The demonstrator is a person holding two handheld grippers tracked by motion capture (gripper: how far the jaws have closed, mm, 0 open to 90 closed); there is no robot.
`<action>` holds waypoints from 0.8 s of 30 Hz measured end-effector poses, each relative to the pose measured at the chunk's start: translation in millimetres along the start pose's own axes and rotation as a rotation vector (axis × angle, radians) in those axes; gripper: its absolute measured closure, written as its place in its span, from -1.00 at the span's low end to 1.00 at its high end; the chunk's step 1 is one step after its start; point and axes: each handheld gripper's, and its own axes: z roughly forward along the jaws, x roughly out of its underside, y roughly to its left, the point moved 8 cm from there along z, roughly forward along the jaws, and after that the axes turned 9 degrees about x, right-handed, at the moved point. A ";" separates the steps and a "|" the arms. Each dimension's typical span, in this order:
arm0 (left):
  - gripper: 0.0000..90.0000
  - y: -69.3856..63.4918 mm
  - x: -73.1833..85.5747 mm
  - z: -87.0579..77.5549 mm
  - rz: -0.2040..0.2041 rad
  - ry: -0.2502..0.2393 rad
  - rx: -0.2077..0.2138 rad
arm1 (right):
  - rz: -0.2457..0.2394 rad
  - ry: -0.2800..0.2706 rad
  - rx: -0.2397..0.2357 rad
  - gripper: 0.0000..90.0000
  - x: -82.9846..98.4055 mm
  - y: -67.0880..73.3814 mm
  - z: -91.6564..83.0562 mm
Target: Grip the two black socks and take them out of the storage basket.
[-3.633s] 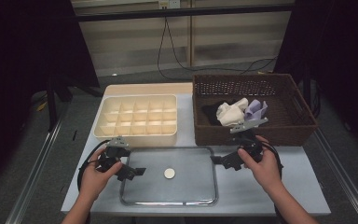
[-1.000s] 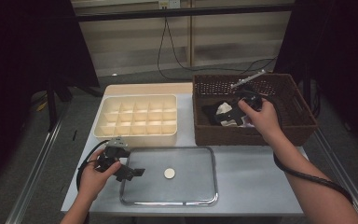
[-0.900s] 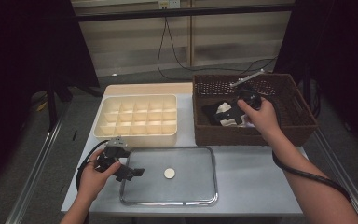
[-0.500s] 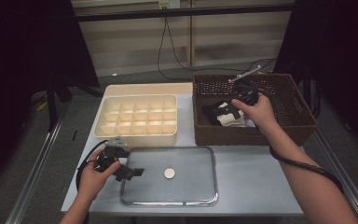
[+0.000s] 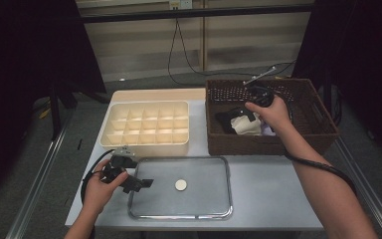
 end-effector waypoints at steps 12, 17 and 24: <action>-0.96 1.9 1.3 -1.7 -0.002 0.002 -0.014 | -0.015 0.019 0.027 -0.65 -1.4 -16.5 21.1; -0.96 3.1 1.7 -4.4 -0.003 -0.003 -0.018 | -0.016 0.021 0.039 -0.61 -3.2 -20.9 27.2; -0.96 2.5 1.5 -5.2 -0.005 -0.003 -0.017 | -0.013 0.015 0.052 -0.58 -5.0 -24.9 37.5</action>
